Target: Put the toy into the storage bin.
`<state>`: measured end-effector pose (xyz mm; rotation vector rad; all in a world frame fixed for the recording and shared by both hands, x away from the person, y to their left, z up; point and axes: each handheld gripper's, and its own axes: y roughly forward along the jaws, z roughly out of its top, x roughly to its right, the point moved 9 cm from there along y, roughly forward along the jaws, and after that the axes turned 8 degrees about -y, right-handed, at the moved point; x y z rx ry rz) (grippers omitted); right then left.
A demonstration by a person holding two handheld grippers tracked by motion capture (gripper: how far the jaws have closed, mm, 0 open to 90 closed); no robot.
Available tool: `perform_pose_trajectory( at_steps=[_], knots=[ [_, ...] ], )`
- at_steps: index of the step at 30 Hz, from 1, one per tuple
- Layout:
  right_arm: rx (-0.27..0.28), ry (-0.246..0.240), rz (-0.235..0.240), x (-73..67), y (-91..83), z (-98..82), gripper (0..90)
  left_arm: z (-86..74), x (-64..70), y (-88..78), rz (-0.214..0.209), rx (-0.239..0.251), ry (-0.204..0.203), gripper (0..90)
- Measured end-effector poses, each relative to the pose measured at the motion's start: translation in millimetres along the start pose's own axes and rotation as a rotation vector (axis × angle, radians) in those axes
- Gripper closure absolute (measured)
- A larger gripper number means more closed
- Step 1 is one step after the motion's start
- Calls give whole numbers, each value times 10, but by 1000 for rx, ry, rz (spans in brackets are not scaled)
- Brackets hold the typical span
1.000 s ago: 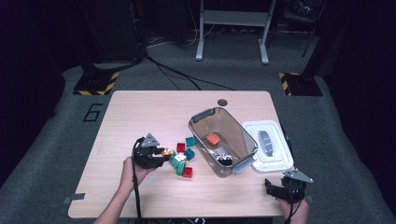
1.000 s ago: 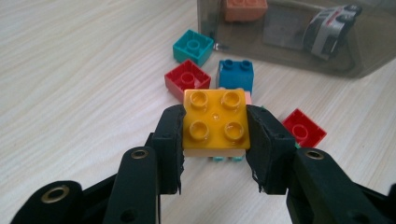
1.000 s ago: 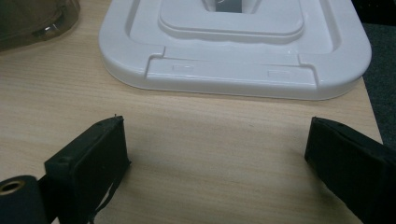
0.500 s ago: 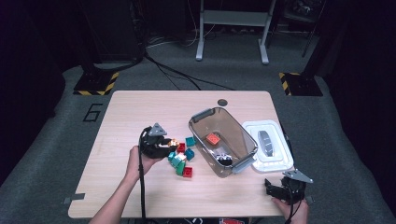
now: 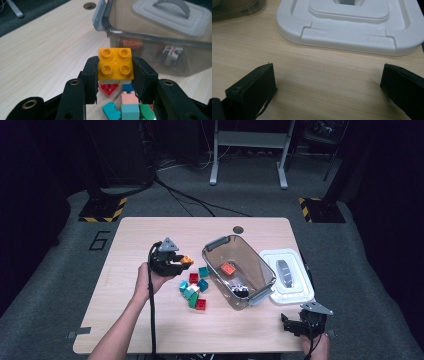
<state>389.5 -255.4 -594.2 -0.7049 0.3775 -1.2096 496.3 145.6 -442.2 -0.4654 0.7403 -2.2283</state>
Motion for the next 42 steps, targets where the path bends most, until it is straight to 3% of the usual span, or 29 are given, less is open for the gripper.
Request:
perform_pose_trajectory(
  at_steps=[5, 10, 19, 28, 42],
  knots=[
    [-4, 4, 0, -2, -2, -2, 0, 191, 20, -13, 7, 8, 29, 590],
    [-3, 0, -1, 7, -2, -4, 0, 372, 96, 78, 3, 12, 59, 590],
    [-3, -1, -3, 10, -3, -4, 0, 556, 266, 288, -19, -10, 104, 590],
    [-2, -1, -4, 9, -3, -4, 0, 539, 384, 533, -43, -59, 116, 589],
    [-1, 0, -4, 9, -3, -4, 0, 384, 377, 749, -32, -131, 107, 581]
  ],
)
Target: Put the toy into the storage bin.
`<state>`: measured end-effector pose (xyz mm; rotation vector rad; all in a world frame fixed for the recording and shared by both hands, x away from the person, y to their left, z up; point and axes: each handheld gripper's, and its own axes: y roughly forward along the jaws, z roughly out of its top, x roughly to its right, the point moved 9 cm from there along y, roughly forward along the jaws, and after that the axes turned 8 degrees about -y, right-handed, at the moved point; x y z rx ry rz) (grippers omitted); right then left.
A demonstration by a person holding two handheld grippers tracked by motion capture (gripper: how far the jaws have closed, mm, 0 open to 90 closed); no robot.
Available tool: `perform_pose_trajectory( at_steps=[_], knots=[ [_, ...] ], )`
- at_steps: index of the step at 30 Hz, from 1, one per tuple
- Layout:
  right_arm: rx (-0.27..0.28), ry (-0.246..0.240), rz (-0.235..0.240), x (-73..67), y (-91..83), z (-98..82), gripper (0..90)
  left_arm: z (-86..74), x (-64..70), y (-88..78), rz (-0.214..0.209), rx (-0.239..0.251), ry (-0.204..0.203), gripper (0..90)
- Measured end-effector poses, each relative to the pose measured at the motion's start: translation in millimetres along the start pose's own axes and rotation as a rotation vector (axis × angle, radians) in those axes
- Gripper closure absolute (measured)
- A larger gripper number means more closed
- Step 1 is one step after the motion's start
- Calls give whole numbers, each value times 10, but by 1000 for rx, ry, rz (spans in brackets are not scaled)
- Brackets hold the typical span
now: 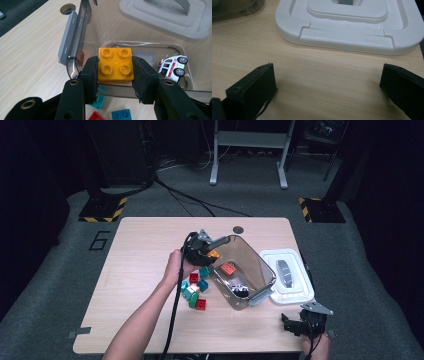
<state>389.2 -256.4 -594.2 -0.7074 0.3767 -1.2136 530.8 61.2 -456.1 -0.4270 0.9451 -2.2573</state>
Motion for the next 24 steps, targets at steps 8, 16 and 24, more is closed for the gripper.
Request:
perform_pose_trajectory(
  at_steps=[8, 16, 24],
  knots=[
    [1, 4, -2, -1, 1, 2, 0, -14, 52, -135, -17, 53, -10, 259],
    [0, 1, 0, -1, 0, 0, 0, -287, 37, -463, -6, 112, -37, 143],
    [0, 2, 0, -1, 0, 0, 0, -752, -27, -464, 8, 77, -111, 14]
  ],
)
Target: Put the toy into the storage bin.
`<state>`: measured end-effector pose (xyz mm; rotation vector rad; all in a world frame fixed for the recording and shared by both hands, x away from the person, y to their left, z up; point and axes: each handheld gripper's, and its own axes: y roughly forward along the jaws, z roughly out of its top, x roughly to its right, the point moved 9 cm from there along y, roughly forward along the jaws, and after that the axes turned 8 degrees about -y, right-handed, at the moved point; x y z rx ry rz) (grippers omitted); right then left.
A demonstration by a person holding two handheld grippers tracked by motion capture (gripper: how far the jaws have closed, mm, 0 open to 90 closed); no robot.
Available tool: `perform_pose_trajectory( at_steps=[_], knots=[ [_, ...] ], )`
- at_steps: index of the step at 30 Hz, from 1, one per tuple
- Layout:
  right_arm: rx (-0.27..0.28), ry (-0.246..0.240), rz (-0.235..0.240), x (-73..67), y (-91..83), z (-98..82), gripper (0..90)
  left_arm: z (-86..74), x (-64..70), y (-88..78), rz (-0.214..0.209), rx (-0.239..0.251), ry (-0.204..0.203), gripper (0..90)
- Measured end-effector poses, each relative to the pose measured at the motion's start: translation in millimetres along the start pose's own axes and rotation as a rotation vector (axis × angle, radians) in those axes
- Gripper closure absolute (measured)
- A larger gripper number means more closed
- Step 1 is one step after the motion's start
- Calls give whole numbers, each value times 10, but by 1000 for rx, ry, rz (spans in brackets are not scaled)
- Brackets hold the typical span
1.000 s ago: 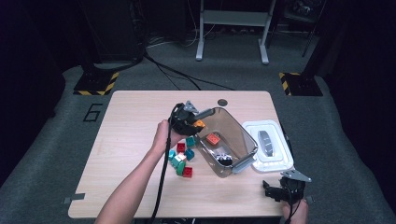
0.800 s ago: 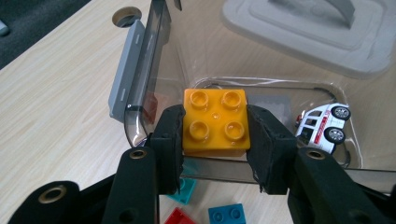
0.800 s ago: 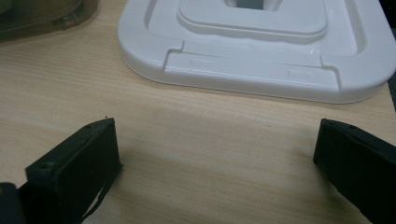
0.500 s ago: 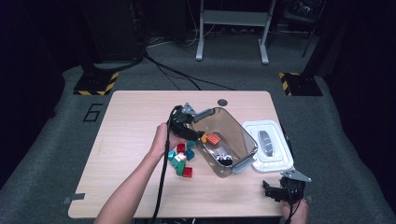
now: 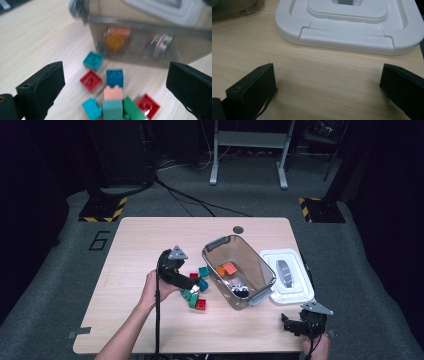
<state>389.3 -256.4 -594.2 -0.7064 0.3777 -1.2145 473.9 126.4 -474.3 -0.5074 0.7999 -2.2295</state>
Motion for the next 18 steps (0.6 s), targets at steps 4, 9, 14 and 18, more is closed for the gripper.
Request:
perform_pose_trajectory(
  at_steps=[4, 9, 14, 18],
  knots=[
    [0, 0, 0, 0, 0, 0, 0, -231, 2, 88, 17, -28, -21, 3],
    [0, 0, 0, 0, 0, 0, 0, -438, 87, 217, 36, -63, -2, 4],
    [0, 0, 0, 0, 0, 0, 0, -574, 133, 289, 43, -93, -12, 140],
    [0, 1, -1, 2, 0, 0, 0, -673, 169, 340, 27, -135, -4, 231]
  ],
)
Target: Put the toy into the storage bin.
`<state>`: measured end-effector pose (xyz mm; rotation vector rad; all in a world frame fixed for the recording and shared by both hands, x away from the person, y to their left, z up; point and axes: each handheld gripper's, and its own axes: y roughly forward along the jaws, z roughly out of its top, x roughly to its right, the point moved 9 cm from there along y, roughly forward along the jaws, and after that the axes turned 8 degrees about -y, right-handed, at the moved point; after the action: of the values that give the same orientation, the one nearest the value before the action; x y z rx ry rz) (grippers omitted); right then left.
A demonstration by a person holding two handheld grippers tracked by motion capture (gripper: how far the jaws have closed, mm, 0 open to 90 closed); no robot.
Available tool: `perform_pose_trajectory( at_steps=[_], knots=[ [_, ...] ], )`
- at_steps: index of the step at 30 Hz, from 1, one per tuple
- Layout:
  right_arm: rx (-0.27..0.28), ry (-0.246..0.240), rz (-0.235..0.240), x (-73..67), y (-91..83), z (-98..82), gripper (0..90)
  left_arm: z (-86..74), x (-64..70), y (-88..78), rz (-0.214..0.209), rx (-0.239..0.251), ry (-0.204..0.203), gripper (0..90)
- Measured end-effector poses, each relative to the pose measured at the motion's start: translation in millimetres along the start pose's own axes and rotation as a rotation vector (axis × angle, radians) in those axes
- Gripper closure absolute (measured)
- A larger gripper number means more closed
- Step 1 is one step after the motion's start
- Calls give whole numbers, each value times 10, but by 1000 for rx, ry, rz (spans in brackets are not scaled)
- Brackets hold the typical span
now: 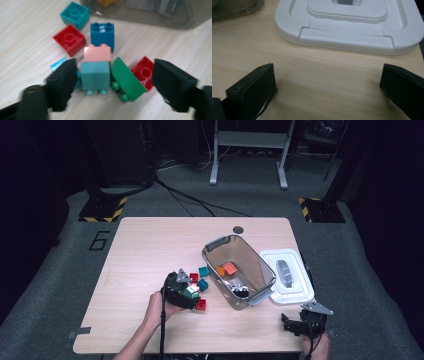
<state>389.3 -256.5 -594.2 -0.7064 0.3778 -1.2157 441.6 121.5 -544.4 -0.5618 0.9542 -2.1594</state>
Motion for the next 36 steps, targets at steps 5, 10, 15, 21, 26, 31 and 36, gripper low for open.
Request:
perform_pose_trajectory(
  at_steps=[5, 10, 15, 21, 26, 31, 36],
  knots=[
    [0, 0, 0, 0, 0, 0, 0, -43, 5, 58, -15, -32, 5, 345],
    [0, 0, 0, 0, 0, 0, 0, -97, 40, 66, -50, -74, 34, 501],
    [1, 0, 0, 0, 0, 0, 0, -168, -2, 49, -53, -112, 55, 601],
    [0, 0, -1, 0, -1, -1, 0, -238, -54, 8, -51, -141, 74, 660],
    [1, 1, -1, 0, 0, 0, 0, -293, -126, -50, -33, -153, 72, 659],
    [1, 0, -1, 0, -1, -1, 0, -317, -226, -115, -17, -145, 51, 654],
    [1, 0, -1, 0, 0, -1, 0, -295, -265, -134, -8, -129, 23, 489]
  ],
)
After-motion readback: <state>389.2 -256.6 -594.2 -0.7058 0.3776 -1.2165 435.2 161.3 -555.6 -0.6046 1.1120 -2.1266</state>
